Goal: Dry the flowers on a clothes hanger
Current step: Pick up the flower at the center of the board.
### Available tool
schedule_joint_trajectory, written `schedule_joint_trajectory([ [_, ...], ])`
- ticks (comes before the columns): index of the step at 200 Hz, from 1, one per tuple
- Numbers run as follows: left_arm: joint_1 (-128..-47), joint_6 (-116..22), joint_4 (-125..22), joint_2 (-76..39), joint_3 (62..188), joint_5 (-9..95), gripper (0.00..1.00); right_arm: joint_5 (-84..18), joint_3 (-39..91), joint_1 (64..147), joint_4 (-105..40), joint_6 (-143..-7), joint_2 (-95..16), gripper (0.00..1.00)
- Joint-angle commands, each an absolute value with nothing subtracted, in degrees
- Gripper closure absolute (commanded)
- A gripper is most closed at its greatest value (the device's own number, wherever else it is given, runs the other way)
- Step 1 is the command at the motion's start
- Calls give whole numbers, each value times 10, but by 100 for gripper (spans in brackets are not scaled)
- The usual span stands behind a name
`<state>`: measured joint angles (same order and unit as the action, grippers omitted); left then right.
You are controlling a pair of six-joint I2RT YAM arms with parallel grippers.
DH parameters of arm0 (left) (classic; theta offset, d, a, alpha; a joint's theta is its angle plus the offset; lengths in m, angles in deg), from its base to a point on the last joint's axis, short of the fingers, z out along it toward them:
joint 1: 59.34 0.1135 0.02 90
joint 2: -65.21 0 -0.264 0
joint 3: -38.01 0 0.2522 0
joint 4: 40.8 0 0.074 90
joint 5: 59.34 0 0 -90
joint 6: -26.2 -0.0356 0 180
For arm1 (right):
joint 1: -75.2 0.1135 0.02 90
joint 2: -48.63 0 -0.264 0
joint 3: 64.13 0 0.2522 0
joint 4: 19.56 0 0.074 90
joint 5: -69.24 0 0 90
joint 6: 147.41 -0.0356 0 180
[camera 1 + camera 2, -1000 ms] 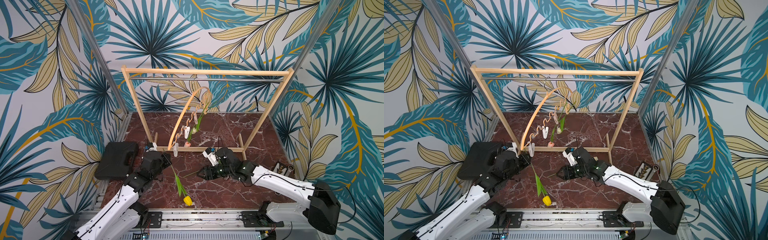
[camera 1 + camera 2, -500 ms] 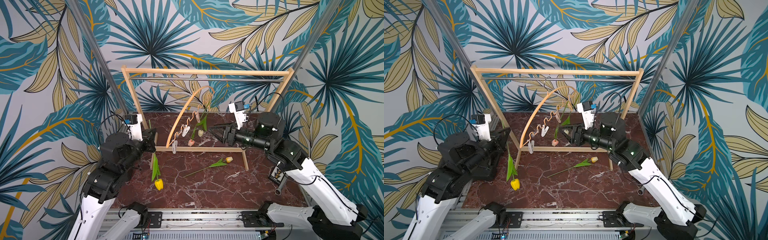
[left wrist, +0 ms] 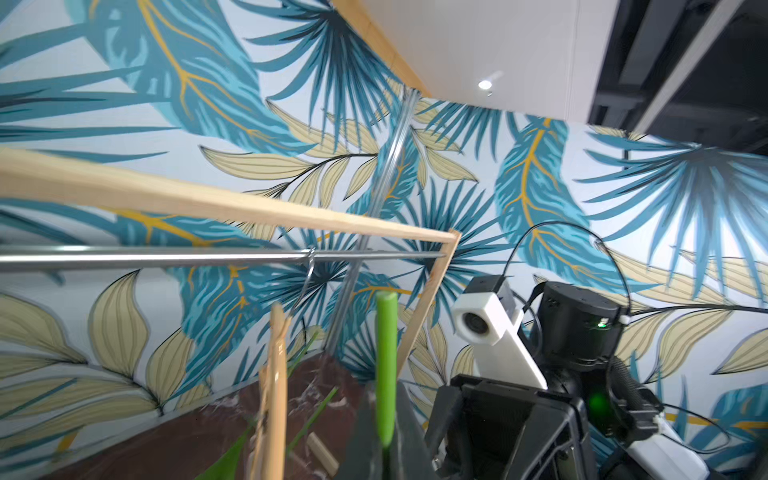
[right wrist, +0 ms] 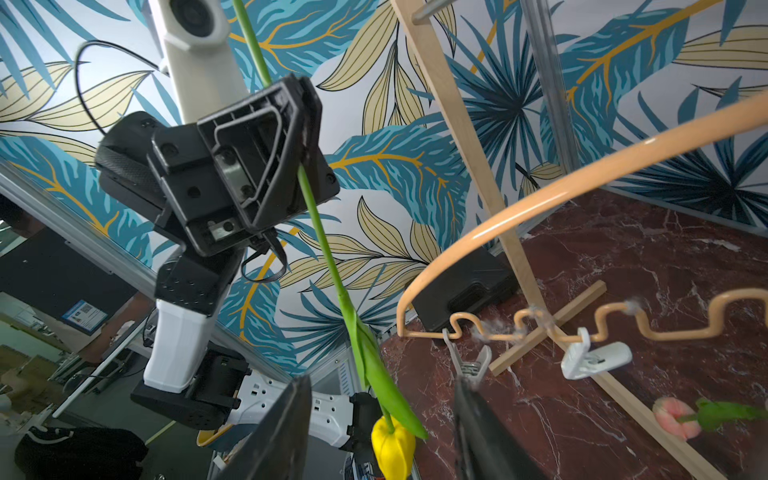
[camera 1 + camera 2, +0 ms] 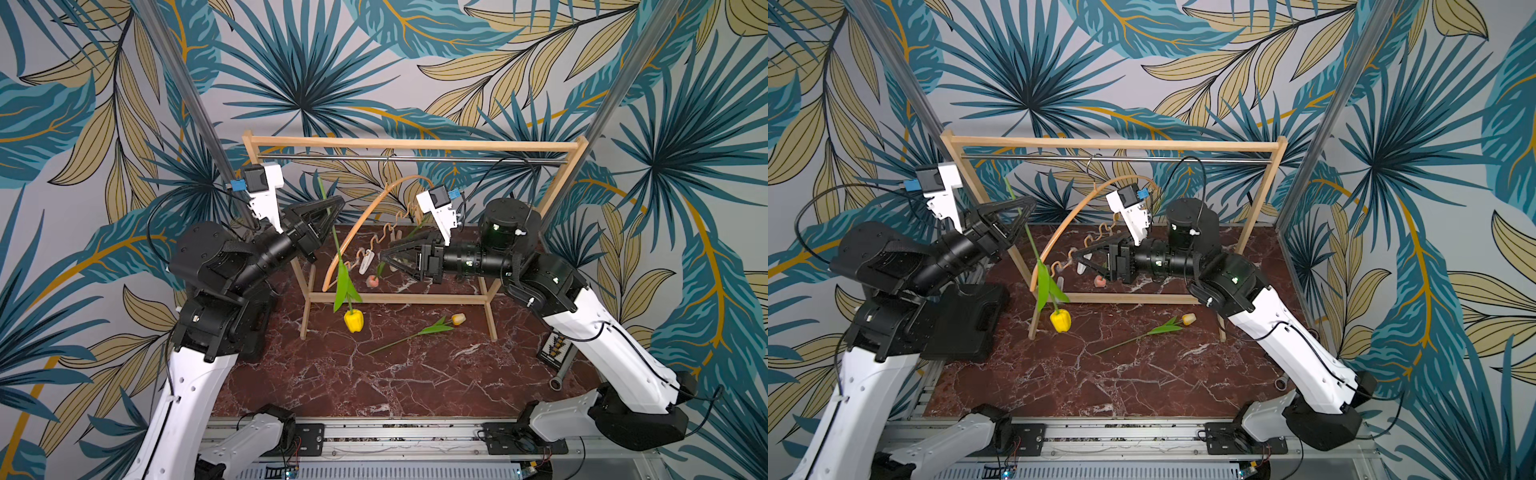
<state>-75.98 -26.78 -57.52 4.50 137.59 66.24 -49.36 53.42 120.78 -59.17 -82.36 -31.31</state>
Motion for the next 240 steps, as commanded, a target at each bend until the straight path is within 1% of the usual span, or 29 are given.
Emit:
schedule_joint_trajectory([
  [1, -757, -113, -372, 8, 1349, 741, 100, -509, 544, 1209, -558, -819, -309, 45],
  [27, -757, -49, -309, -25, 1347, 773, 100, -516, 544, 1209, -534, -824, -312, 45],
  [54, -759, 15, -234, -44, 1330, 780, 100, -516, 553, 1209, -531, -818, -321, 45],
  [64, -761, 23, -224, -48, 1331, 783, 100, -511, 559, 1209, -537, -815, -326, 47],
  [71, -764, 24, -224, -51, 1332, 785, 100, -508, 563, 1224, -538, -815, -329, 47],
  [97, -778, 27, -222, -55, 1332, 792, 100, -497, 582, 1224, -543, -814, -347, 48],
  [113, -788, 24, -224, -55, 1328, 794, 100, -495, 594, 1225, -548, -813, -358, 52],
  [135, -795, 16, -230, -50, 1317, 788, 100, -508, 589, 1226, -531, -820, -361, 59],
  [155, -799, 17, -225, -48, 1310, 785, 100, -509, 585, 1226, -530, -822, -361, 64],
  [185, -804, 17, -223, -46, 1304, 782, 100, -507, 581, 1226, -532, -823, -358, 76],
  [240, -804, 24, -208, -46, 1297, 772, 100, -506, 564, 1227, -540, -823, -352, 81],
])
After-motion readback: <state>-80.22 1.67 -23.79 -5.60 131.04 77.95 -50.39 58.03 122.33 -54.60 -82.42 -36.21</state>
